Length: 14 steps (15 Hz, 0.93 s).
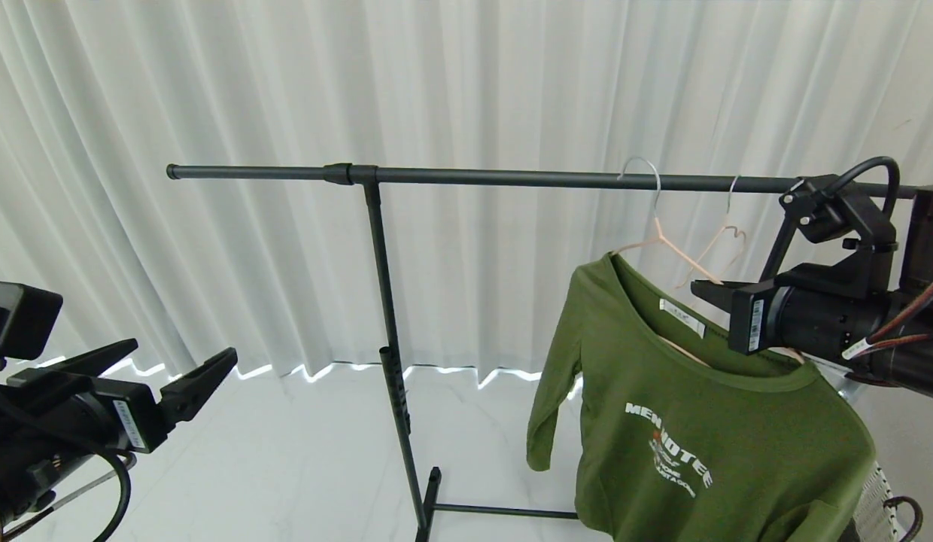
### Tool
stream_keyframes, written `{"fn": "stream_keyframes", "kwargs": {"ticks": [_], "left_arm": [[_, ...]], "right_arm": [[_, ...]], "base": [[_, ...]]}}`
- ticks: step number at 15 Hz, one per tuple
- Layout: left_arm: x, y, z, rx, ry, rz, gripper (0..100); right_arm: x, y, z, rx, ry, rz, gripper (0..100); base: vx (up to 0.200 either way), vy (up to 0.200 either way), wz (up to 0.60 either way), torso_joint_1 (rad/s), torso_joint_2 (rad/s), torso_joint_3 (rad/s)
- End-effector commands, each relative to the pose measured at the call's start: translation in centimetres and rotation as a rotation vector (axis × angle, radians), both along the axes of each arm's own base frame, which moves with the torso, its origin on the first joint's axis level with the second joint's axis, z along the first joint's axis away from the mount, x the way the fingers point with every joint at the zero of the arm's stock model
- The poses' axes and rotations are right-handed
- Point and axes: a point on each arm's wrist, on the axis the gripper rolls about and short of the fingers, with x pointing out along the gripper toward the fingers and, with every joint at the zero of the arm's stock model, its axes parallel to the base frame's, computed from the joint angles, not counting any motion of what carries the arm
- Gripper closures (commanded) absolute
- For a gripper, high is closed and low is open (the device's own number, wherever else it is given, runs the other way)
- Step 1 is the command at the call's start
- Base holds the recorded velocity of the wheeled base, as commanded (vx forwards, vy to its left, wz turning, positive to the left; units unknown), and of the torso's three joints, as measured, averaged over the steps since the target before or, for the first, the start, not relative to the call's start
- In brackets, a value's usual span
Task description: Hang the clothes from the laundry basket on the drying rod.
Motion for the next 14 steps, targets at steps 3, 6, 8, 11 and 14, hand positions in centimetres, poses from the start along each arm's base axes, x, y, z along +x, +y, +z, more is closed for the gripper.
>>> {"fn": "stream_keyframes", "kwargs": {"ticks": [3, 6, 8, 11, 14], "left_arm": [[-0.05, 0.00, -0.10, 0.000, 0.003, 0.000, 0], [-0.07, 0.00, -0.25, 0.017, 0.007, -0.003, 0], [-0.23, 0.00, -0.38, 0.032, 0.007, -0.006, 0], [-0.29, 0.00, -0.37, 0.035, 0.005, -0.007, 0], [-0.35, 0.00, -0.33, 0.033, 0.002, -0.006, 0]], "right_arm": [[-0.10, 0.45, -0.14, -0.003, 0.004, 0.018, 100], [-0.21, 0.42, -0.24, -0.003, 0.007, 0.019, 100], [-0.19, 0.52, -0.32, -0.005, 0.009, 0.022, 100], [-0.18, 0.76, -0.47, -0.006, 0.016, 0.034, 100], [-0.14, 0.83, -0.54, 0.000, 0.023, 0.044, 100]], "base": [[0.200, 0.000, 0.00, 0.002, 0.00, 0.004], [0.200, 0.000, 0.00, 0.001, 0.00, 0.007], [0.200, 0.000, 0.00, 0.005, 0.01, 0.000], [0.200, 0.000, 0.00, 0.002, 0.00, 0.001], [0.200, 0.000, 0.00, 0.005, 0.00, 0.009]]}}
